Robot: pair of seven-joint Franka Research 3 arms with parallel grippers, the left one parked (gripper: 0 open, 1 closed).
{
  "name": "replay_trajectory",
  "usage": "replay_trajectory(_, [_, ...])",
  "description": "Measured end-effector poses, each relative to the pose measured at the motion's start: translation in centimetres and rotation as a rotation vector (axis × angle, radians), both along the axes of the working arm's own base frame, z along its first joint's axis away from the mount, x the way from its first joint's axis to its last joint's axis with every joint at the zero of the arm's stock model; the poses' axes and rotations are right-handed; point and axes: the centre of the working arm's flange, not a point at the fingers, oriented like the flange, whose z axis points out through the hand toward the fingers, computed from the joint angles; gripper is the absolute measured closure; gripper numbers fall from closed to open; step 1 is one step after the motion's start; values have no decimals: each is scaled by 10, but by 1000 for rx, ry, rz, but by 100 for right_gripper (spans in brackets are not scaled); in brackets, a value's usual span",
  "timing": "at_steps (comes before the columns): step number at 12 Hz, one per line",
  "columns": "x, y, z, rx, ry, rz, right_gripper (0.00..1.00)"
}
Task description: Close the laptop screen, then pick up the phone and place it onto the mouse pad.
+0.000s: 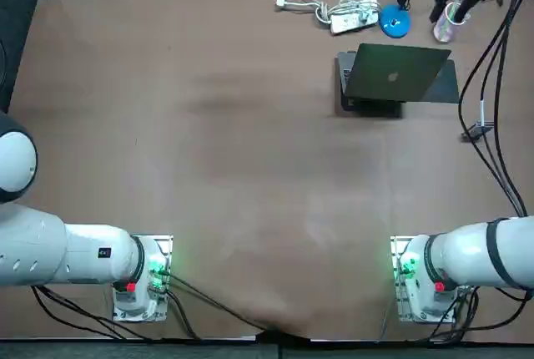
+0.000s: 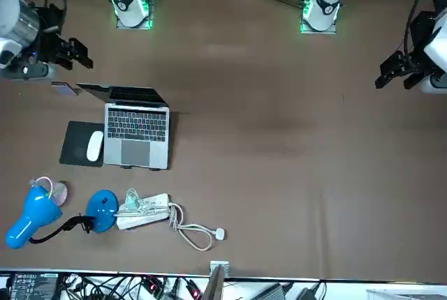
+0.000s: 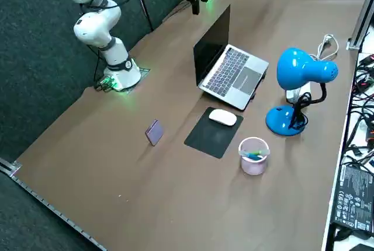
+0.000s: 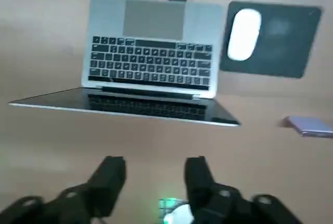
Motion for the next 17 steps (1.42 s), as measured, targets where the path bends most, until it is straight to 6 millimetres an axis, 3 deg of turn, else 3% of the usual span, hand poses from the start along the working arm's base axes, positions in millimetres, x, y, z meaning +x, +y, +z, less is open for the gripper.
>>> replay_trajectory(2, [1,11,-16,20,28,-23,49])
replay_trajectory(3, [2,19,-25,19,37,-33,56])
replay_trajectory(6, [0,46,-54,-2,77,-59,94])
replay_trajectory(8, [-3,59,-79,-16,112,-57,98])
replay_trajectory(13, [10,59,-104,-17,88,-72,98])
replay_trajectory(17, [25,61,-112,-10,19,-82,98])
